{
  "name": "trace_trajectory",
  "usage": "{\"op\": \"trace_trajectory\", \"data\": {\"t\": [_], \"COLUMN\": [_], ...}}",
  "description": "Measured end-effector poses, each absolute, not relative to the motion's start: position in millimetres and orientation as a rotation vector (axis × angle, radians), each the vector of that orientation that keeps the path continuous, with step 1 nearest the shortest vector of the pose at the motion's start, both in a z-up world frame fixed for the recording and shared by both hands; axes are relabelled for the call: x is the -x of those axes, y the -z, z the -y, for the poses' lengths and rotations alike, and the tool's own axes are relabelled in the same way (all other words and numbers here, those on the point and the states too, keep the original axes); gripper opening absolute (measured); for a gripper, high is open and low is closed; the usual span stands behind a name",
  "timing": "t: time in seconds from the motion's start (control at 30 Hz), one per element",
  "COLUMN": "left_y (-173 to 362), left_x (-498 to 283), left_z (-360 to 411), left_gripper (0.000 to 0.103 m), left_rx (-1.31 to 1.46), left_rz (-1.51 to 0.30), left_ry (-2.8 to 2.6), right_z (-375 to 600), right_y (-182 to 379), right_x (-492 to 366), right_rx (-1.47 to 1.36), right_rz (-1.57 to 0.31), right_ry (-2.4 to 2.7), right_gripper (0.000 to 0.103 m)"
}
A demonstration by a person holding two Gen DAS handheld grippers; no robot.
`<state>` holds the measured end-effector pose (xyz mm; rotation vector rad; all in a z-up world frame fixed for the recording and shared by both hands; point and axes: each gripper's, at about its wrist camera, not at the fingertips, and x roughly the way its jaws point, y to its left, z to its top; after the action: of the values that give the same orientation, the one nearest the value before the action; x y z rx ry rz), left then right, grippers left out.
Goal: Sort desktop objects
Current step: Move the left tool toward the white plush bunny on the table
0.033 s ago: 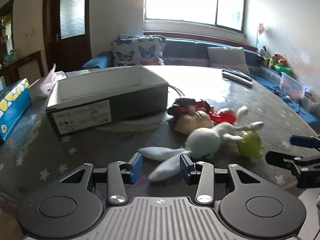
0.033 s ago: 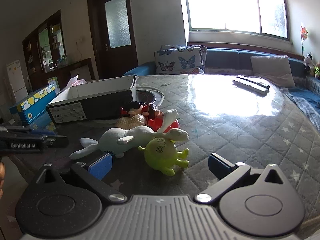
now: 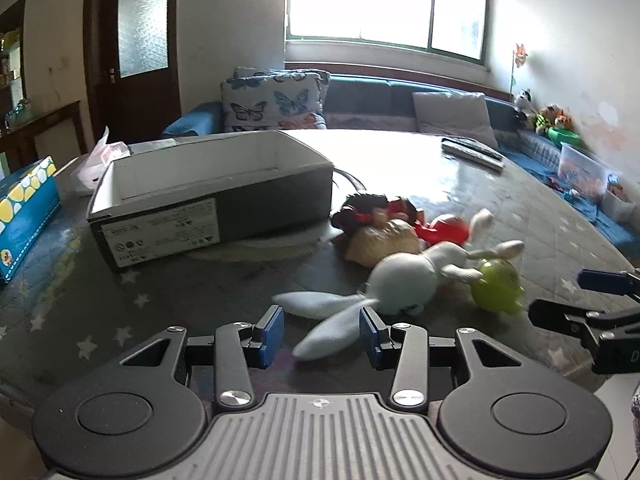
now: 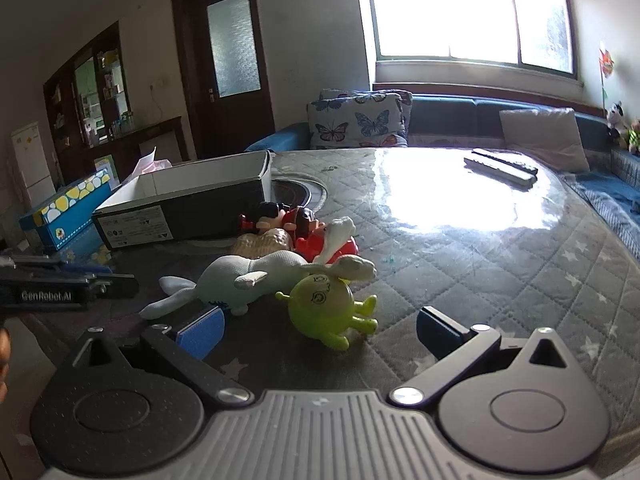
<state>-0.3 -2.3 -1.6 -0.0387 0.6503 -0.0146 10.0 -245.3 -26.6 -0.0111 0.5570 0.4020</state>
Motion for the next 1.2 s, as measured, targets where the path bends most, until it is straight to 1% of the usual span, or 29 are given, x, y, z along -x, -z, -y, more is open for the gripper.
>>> {"op": "trace_trajectory", "data": {"t": [0.67, 1.2], "left_y": [25, 27], "left_x": [4, 20], "left_z": [34, 51], "left_gripper": [0.045, 0.045], "left_rx": [0.067, 0.069], "left_rz": [-0.755, -0.776], "left_ry": [0.005, -0.026], "right_z": [245, 241], "right_y": [35, 38], "right_x": [1, 3], "right_rx": [0.023, 0.044], "right_rz": [-0.628, -0.645], "right_ry": [-0.422, -0.426], "right_gripper": [0.103, 0.103]}}
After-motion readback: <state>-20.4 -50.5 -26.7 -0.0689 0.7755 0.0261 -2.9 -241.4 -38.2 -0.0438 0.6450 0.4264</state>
